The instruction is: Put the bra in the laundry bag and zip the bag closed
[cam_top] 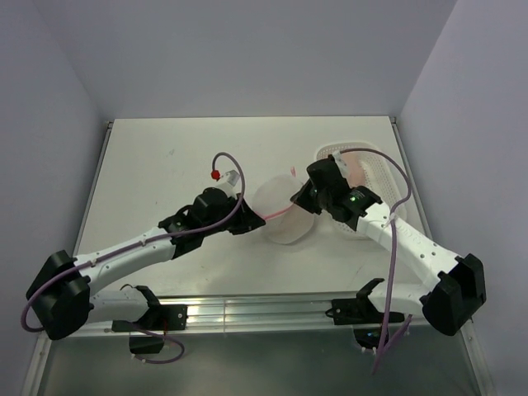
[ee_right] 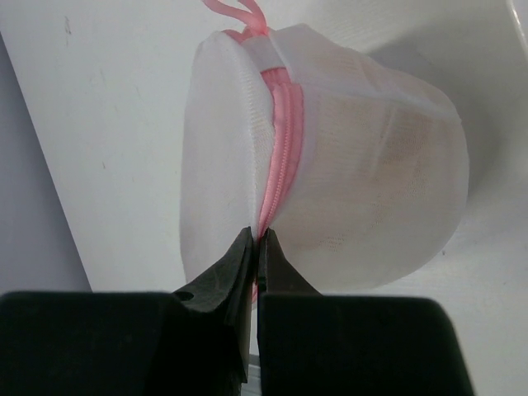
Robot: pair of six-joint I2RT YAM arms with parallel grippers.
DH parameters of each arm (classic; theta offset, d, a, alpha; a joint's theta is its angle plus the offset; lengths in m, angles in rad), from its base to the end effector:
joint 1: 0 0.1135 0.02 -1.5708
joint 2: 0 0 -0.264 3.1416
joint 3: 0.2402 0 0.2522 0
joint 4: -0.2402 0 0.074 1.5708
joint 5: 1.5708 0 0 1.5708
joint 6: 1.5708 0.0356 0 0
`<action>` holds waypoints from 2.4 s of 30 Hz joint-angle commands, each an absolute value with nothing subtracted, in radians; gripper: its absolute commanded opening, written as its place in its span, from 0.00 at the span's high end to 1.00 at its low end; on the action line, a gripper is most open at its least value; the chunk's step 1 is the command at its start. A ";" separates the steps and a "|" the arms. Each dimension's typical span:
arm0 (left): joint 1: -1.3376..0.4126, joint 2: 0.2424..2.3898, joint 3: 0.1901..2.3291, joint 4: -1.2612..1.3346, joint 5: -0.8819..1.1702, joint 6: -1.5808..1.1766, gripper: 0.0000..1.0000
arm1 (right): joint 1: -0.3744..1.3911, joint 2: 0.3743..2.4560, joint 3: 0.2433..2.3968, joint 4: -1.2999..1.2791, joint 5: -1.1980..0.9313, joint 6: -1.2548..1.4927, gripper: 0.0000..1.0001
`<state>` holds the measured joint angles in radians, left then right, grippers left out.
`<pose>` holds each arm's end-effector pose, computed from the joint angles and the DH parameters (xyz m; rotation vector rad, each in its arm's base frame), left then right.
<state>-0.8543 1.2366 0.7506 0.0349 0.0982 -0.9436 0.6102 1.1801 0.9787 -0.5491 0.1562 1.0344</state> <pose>0.1790 -0.2108 0.2538 -0.0312 2.2501 -1.1721 0.2091 0.1395 0.2929 0.5850 2.3285 0.6367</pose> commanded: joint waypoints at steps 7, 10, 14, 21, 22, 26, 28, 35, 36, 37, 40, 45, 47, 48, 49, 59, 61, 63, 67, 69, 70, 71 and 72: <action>-0.733 1.042 0.650 -0.098 0.078 -0.901 1.00 | 0.511 1.298 1.091 -0.442 0.008 0.827 1.00; -0.695 0.982 0.649 -0.139 0.083 -0.884 1.00 | 0.502 1.382 1.176 -0.434 -0.084 0.782 1.00; -0.687 0.953 0.675 -0.170 0.087 -0.868 1.00 | 0.502 1.459 1.250 -0.396 -0.170 0.738 1.00; -0.715 0.972 0.650 -0.082 0.132 -0.890 1.00 | 0.528 1.522 1.333 -0.416 -0.210 0.755 0.55; -0.729 0.983 0.641 -0.062 0.136 -0.891 1.00 | 0.532 1.505 1.321 -0.420 -0.204 0.762 0.52; -0.767 1.043 0.650 0.032 0.150 -0.903 1.00 | 0.543 1.457 1.290 -0.452 -0.169 0.773 0.43; -0.790 1.092 0.667 0.072 0.149 -0.904 1.00 | 0.545 1.404 1.244 -0.450 -0.167 0.801 0.43; -0.815 1.177 0.699 0.130 0.153 -0.910 1.00 | 0.607 1.238 1.051 -0.393 -0.179 0.934 0.44; -0.816 1.184 0.703 0.132 0.152 -0.908 1.00 | 0.615 1.208 1.007 -0.382 -0.183 0.949 0.44; -0.818 1.187 0.706 0.135 0.152 -0.908 1.00 | 0.633 1.191 0.990 -0.371 -0.180 0.978 0.44; -0.821 1.200 0.709 0.143 0.158 -0.907 1.00 | 0.667 1.146 0.927 -0.341 -0.163 1.034 0.44; -0.831 1.216 0.721 0.149 0.160 -0.905 1.00 | 0.716 1.169 0.885 -0.299 -0.147 1.078 0.45; -0.836 1.218 0.727 0.144 0.155 -0.904 1.00 | 0.718 1.181 0.881 -0.273 -0.147 1.095 0.46; -0.838 1.215 0.727 0.143 0.155 -0.904 1.00 | 0.718 1.195 0.884 -0.268 -0.144 1.097 0.47; -0.839 1.215 0.729 0.141 0.153 -0.904 1.00 | 0.718 1.204 0.887 -0.261 -0.140 1.101 0.47; -0.839 1.195 0.716 0.124 0.144 -0.900 1.00 | 0.719 1.292 0.903 -0.249 -0.112 1.100 0.56; -0.839 1.192 0.713 0.115 0.140 -0.900 1.00 | 0.716 1.302 0.908 -0.248 -0.100 1.097 0.74; -0.839 1.189 0.712 0.101 0.127 -0.899 1.00 | 0.713 1.310 0.919 -0.259 -0.091 1.092 0.90; -0.835 1.170 0.693 0.037 0.078 -0.896 1.00 | 0.686 1.322 0.936 -0.275 -0.097 1.071 1.00; -0.807 1.148 0.663 0.017 0.078 -0.902 1.00 | 0.661 1.321 0.949 -0.293 -0.098 1.049 1.00; -0.793 1.138 0.647 0.012 0.083 -0.907 1.00 | 0.654 1.321 0.957 -0.301 -0.098 1.040 1.00; -0.778 1.126 0.635 0.011 0.092 -0.910 1.00 | 0.644 1.321 0.963 -0.308 -0.098 1.031 1.00; -0.761 1.102 0.606 0.009 0.098 -0.911 1.00 | 0.626 1.321 0.979 -0.317 -0.098 1.013 1.00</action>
<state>-0.8005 1.1660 0.6514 0.0380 0.1081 -0.9070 0.6678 1.3228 0.9131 -0.2966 -0.1356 1.0706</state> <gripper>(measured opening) 0.011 0.022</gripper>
